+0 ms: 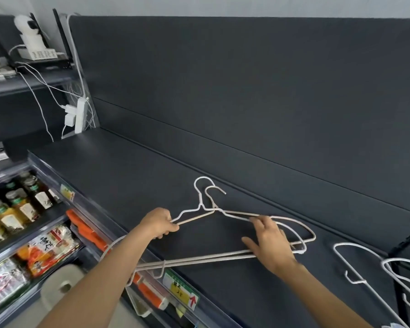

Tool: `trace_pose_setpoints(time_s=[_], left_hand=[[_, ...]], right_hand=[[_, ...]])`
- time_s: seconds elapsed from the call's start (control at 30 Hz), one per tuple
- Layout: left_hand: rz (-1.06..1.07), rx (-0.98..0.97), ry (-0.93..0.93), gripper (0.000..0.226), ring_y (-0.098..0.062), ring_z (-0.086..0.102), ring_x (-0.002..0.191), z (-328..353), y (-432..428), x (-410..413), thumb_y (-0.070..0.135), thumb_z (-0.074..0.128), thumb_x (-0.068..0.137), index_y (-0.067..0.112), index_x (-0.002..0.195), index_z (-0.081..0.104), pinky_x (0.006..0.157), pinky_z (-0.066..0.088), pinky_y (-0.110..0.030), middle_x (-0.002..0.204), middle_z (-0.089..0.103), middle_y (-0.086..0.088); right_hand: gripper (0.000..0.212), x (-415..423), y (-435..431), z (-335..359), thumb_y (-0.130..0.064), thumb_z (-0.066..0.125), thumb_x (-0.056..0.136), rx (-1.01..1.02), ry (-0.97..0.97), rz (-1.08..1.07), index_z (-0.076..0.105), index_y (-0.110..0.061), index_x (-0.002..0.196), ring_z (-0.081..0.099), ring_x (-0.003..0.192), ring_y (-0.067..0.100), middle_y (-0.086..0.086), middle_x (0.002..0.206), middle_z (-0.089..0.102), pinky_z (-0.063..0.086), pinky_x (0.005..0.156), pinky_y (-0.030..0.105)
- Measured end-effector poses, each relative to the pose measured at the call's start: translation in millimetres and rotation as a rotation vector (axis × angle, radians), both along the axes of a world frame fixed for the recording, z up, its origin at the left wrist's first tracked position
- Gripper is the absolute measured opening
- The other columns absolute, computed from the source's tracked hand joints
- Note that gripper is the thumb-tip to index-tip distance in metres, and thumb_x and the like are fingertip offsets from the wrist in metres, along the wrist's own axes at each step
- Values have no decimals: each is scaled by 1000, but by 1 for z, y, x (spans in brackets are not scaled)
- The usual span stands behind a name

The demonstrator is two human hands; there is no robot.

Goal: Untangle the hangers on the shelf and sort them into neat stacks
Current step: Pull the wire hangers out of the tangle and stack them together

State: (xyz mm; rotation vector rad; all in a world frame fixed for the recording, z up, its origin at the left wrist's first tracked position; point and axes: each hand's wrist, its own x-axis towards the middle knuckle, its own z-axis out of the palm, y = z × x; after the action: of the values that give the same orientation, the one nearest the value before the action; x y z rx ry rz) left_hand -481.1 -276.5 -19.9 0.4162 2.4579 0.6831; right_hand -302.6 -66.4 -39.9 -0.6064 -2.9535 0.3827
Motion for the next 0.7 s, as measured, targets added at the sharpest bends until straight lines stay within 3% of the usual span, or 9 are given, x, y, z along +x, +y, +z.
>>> trace_pose_setpoints(time_s=[0.1,0.2,0.3,0.37,0.4,0.47,0.53,0.6,0.7], left_hand=[[4,46,58,30,-15,44,49,-4,3,6,19,68,79,15,62,43,51,38,-25,59,51,-1],[-22,55,156,31,-16,49,62,-8,1,13,26,65,82,17,63,42,60,37,-29,67,50,1],[-100,75,226,20,-23,59,91,-3,-8,20,34,52,90,19,77,52,79,47,-34,91,60,-4],[-166,61,321,24,-21,56,105,6,-15,26,44,50,89,22,95,57,95,45,-41,111,58,-5],[-211,38,359,39,-21,51,116,11,-19,30,50,52,86,22,113,54,102,40,-42,126,53,-5],[-318,-23,379,87,-20,32,135,21,-27,39,60,61,74,20,143,25,113,27,-41,148,32,-2],[-416,-123,424,115,-19,15,142,26,-35,45,64,68,63,26,147,0,117,18,-37,154,15,2],[-449,-196,482,121,-17,8,143,25,-44,45,60,71,62,27,146,-8,117,14,-34,155,6,4],[-409,-201,543,116,-16,11,143,23,-55,41,54,72,67,24,147,-8,115,19,-31,155,8,4]], right_hand=[[40,-5,6,1,-31,47,91,92,-44,-77,45,-17,129,44,120,25,5,127,49,35,98,36],[19,-6,10,2,-18,46,91,33,38,-82,60,-14,103,53,104,26,5,106,61,35,85,34],[11,-2,18,9,-10,53,88,-121,172,-85,64,-10,90,60,87,31,8,88,60,38,80,36],[10,-2,23,16,-8,56,86,-166,210,-72,65,-8,90,60,82,31,8,86,59,41,81,36],[10,-3,25,21,-8,56,87,-189,220,-68,65,-8,91,60,81,29,6,87,59,42,81,34],[12,-8,27,30,-9,55,88,-216,238,-60,66,-8,93,58,79,25,2,87,55,42,78,29],[11,-17,29,38,-9,56,88,-213,249,-45,66,-8,92,56,76,24,1,83,53,41,75,27],[11,-28,27,45,-10,56,87,-225,239,-17,67,-9,91,54,76,23,1,81,52,40,75,27],[12,-43,22,51,-12,55,88,-255,211,23,66,-11,90,53,79,21,0,84,55,38,75,26]])
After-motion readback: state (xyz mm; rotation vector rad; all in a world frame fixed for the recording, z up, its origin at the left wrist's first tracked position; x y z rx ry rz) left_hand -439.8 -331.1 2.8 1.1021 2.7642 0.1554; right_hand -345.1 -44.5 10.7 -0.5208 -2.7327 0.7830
